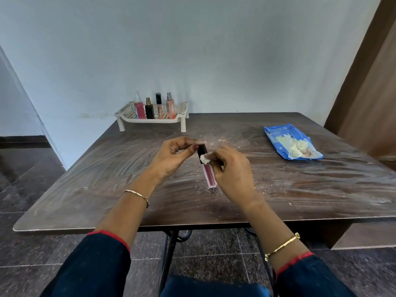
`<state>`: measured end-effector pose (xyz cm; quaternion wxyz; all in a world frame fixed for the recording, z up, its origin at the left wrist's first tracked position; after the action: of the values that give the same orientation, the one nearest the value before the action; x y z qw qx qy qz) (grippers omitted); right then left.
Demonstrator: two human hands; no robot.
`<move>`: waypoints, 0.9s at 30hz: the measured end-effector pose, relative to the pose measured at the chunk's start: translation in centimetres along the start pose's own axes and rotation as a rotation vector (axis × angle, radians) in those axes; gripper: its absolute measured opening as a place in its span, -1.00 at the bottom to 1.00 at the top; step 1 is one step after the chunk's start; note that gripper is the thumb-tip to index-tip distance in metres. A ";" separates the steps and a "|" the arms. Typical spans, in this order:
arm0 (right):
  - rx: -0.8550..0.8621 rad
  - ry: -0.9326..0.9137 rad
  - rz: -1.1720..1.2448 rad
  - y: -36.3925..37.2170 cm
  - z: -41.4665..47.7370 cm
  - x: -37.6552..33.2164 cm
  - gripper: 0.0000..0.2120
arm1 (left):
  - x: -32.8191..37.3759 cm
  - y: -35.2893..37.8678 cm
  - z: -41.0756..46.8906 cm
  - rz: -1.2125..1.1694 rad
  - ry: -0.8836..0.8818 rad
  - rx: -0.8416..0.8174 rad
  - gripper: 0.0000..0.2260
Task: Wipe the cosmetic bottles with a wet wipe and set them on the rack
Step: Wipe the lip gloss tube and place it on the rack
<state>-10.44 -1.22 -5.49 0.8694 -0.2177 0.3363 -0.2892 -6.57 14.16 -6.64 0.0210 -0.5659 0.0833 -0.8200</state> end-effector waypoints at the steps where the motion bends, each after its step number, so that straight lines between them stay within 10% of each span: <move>1: -0.016 0.001 -0.033 0.0 -0.5 0.1 -0.89 | -0.2 -0.1 0.0 0.000 -0.012 -0.002 -0.80; 16: -0.210 -0.027 -0.221 1.2 -4.7 0.3 -0.76 | 0.5 0.4 -0.4 -0.053 -0.078 -0.010 -0.88; 27: 0.092 -0.171 -0.167 -1.1 1.4 -2.7 -0.92 | 0.9 0.5 -0.4 -0.111 -0.042 -0.059 -0.87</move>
<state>-11.51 0.02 -2.67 0.8770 -0.2287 0.2279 -0.3560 -7.31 13.54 -5.99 -0.0394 -0.5869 0.0754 -0.8052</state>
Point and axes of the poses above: each hand's wrist, its own z-axis towards the middle knuckle, its own y-axis out of the palm, x = y × z, the point moved 6 cm from there along z, towards the middle knuckle, and after that the axes turned 2 degrees about z, right-handed, at the moved point
